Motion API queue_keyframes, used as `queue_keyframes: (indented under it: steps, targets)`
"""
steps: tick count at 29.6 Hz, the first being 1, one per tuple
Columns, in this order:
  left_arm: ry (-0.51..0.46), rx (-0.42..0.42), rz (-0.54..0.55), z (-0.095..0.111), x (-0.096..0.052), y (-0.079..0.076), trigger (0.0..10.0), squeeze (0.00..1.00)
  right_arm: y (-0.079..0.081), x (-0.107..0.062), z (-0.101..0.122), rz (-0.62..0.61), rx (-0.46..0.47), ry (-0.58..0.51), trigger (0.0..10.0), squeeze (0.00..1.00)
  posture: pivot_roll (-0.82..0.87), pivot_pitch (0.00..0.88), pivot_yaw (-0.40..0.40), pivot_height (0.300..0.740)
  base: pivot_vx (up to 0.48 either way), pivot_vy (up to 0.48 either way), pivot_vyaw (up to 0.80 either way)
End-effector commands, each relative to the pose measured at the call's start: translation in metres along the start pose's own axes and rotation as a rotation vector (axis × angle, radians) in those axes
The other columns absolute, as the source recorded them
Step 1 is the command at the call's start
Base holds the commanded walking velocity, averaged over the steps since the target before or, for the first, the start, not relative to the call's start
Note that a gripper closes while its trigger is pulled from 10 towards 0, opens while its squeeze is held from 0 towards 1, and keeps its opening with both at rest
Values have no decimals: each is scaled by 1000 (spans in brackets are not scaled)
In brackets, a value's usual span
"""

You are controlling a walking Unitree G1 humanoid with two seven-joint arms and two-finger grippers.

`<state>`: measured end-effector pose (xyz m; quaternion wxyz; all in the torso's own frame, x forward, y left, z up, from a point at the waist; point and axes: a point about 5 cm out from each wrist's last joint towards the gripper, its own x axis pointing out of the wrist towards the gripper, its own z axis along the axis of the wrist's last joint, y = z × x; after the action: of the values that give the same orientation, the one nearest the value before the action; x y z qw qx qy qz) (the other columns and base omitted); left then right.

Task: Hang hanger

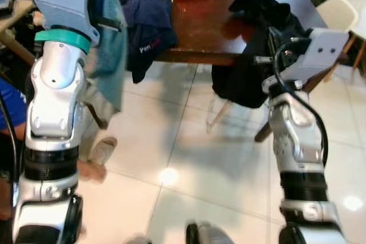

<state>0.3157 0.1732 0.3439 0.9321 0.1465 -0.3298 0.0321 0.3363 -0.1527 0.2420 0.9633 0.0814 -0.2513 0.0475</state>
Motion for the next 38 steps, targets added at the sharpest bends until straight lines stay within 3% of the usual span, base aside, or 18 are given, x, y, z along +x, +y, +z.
queue_keyframes:
  steps: [1,4,5,10,11,14,19,20,21,23,24,26,27,29,31,33,34,38]
  targets:
    - [19,-41,-8,-1,0,-2,10000,0,-2,-3,-4,-3,-12,17,10000,0,30,34,30,740,0,0,0]
    - [55,-88,-11,-5,0,-6,10000,0,-3,-3,-5,-4,-13,20,10000,0,28,33,30,740,0,0,0]
    - [107,-148,-25,-13,-3,-14,10000,0,-3,-4,-6,-5,-13,25,10000,0,25,31,32,740,0,0,0]
    - [180,-195,-49,-25,-10,-23,10000,0,-5,-5,-9,-8,-16,38,10000,0,23,30,32,740,0,0,-255]
    - [239,-223,-57,-35,-14,-27,10000,0,-7,-7,-13,-14,-19,55,10000,0,23,29,32,740,0,0,-725]
    - [330,-236,-73,-53,-23,-33,10000,0,-13,-13,-23,-27,-28,92,10000,0,22,31,33,740,0,0,-758]
    - [364,-234,-79,-59,-27,-34,10000,0,-16,-15,-27,-33,-32,108,10000,0,20,34,34,740,0,0,-779]
    - [429,-242,-83,-71,-35,-37,10000,0,-20,-22,-36,-48,-35,147,10000,0,17,36,34,740,0,0,-781]
    - [429,-242,-83,-71,-35,-37,10000,0,-20,-22,-36,-48,-35,147,10000,0,17,36,34,740,0,0,-781]
    - [553,-255,-88,-96,-55,-41,10000,0,-33,-39,-61,-88,-45,251,10000,0,15,41,37,740,0,0,-778]
    - [553,-255,-88,-96,-55,-41,10000,0,-33,-39,-61,-88,-45,251,10000,0,15,41,37,740,0,0,-775]
    - [662,-228,-106,-120,-80,-45,10000,0,-46,-64,-89,-134,-50,375,10000,0,11,42,38,740,0,0,-778]
    - [662,-228,-106,-120,-80,-45,10000,0,-46,-64,-89,-134,-50,375,10000,0,11,42,38,740,0,0,-775]
    - [743,-186,-115,-140,-102,-46,10000,0,-55,-87,-110,-157,-64,483,10000,0,12,42,36,740,0,0,-775]
    - [743,-186,-115,-140,-102,-46,10000,0,-55,-87,-110,-157,-64,483,10000,0,12,42,36,740,0,0,-775]
    - [811,-151,-129,-156,-122,-47,10000,0,-61,-108,-128,-172,-76,582,10000,0,12,40,30,740,0,0,-775]
    - [811,-151,-129,-156,-122,-47,10000,0,-61,-108,-128,-172,-76,582,10000,0,12,40,30,740,0,0,-775]
    - [938,-109,-142,-190,-167,-44,10000,0,-70,-150,-157,-218,-89,773,10000,0,8,35,26,740,0,0,-781]
